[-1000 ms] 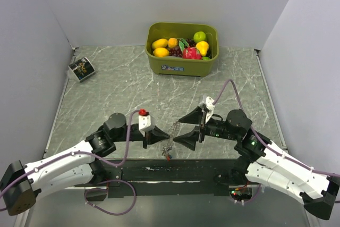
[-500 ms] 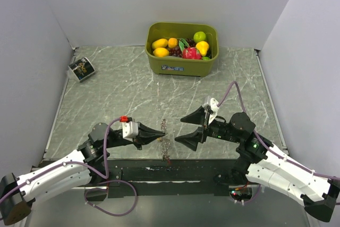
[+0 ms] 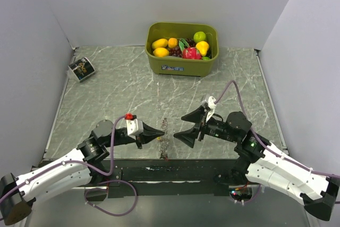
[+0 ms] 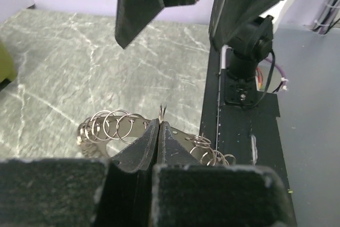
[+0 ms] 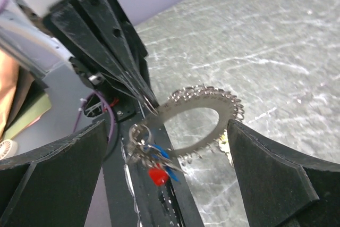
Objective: Put the keys on the keyring
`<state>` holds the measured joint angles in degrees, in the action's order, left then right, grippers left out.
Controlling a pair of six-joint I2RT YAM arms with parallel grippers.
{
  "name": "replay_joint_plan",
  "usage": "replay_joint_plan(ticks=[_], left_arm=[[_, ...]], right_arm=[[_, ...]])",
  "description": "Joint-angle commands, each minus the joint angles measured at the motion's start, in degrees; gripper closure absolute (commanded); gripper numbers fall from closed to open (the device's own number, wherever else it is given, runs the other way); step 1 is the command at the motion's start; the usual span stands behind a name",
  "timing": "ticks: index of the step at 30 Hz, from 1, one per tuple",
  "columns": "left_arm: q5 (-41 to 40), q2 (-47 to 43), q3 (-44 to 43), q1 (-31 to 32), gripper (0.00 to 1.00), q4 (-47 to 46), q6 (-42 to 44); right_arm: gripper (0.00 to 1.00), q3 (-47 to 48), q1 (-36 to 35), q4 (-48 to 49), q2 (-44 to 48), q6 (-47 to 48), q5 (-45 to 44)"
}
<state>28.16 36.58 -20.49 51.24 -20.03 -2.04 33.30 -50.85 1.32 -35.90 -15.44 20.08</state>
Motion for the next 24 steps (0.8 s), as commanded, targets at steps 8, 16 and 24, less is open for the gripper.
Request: replay_joint_plan(ticks=[8,16,24], left_arm=[[-3.11,-7.57,-9.65,-7.03,0.99,16.23,3.63],[-9.52,-12.75,-13.17,-7.65,0.99,25.3,4.85],[-16.12,-18.46,-14.32,-7.65,0.99,34.0,6.79]], right_arm=[[0.02,3.7,0.49,-4.04,-8.39,-2.22,-8.11],[0.04,7.22,0.58,-7.39,-16.91,-6.96,-10.15],[0.03,12.92,0.4,-11.34,-29.82,-13.47,-11.11]])
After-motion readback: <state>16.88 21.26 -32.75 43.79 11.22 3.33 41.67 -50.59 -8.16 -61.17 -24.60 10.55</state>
